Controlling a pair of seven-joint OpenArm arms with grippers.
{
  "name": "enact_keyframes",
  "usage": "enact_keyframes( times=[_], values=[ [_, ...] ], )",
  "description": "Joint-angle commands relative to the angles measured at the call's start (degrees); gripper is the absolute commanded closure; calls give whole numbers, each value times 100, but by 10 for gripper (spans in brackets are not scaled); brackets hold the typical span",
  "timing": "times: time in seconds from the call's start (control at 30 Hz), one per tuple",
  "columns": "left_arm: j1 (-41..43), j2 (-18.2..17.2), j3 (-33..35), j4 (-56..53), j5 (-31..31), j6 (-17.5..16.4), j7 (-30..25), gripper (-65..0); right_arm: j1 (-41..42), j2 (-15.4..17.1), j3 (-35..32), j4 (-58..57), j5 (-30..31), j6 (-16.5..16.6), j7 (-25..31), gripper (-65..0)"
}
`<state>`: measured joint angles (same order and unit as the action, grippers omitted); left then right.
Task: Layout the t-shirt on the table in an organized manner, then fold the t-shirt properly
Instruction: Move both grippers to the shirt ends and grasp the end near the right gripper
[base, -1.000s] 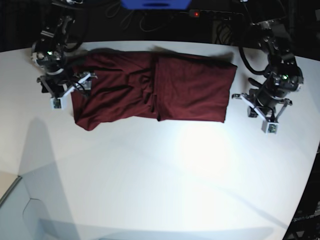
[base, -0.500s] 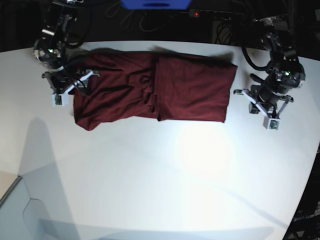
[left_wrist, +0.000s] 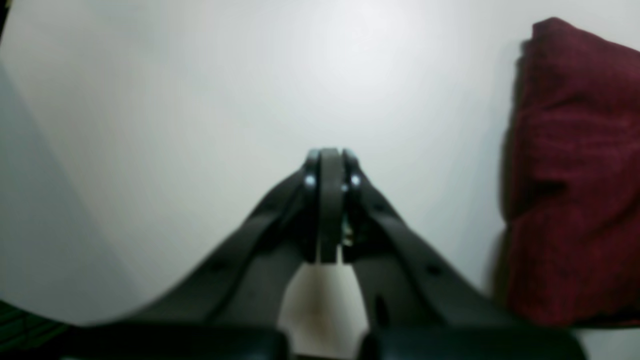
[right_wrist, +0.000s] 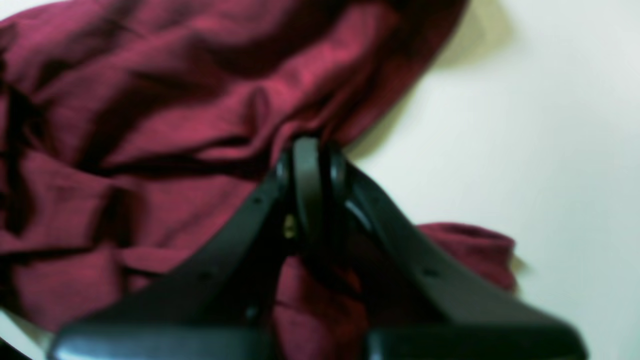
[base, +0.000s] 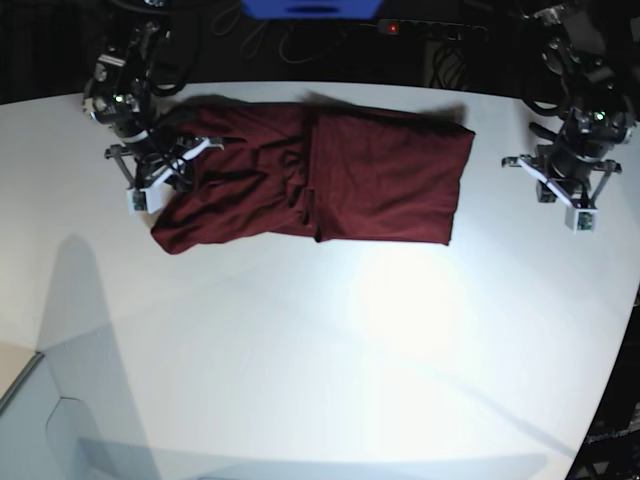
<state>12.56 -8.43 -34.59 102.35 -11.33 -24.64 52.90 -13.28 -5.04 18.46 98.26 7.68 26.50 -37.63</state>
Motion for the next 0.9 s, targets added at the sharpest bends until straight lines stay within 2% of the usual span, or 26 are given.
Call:
enact_keyframes(
  times=[0.0, 0.07, 0.2, 0.7, 0.87],
  values=[
    [23, -76, -97, 135, -5, 16, -99, -2, 49, -2, -4, 271, 80, 27, 154, 0],
    [59, -59, -185, 152, -5, 16, -90, -2, 57, -72, -4, 517, 80, 106, 154, 0],
    [226, -59, -361, 152, -5, 16, -90, -2, 84, -169, 14, 860, 80, 792, 136, 0],
    [340, -50, -361, 152, -5, 16, -152, -2, -136, -239, -13, 1106, 71, 827, 154, 0],
    [322, -41, -352, 144, -5, 16, -108, -2, -391, -257, -567, 1537, 71, 836, 154, 0]
  ],
)
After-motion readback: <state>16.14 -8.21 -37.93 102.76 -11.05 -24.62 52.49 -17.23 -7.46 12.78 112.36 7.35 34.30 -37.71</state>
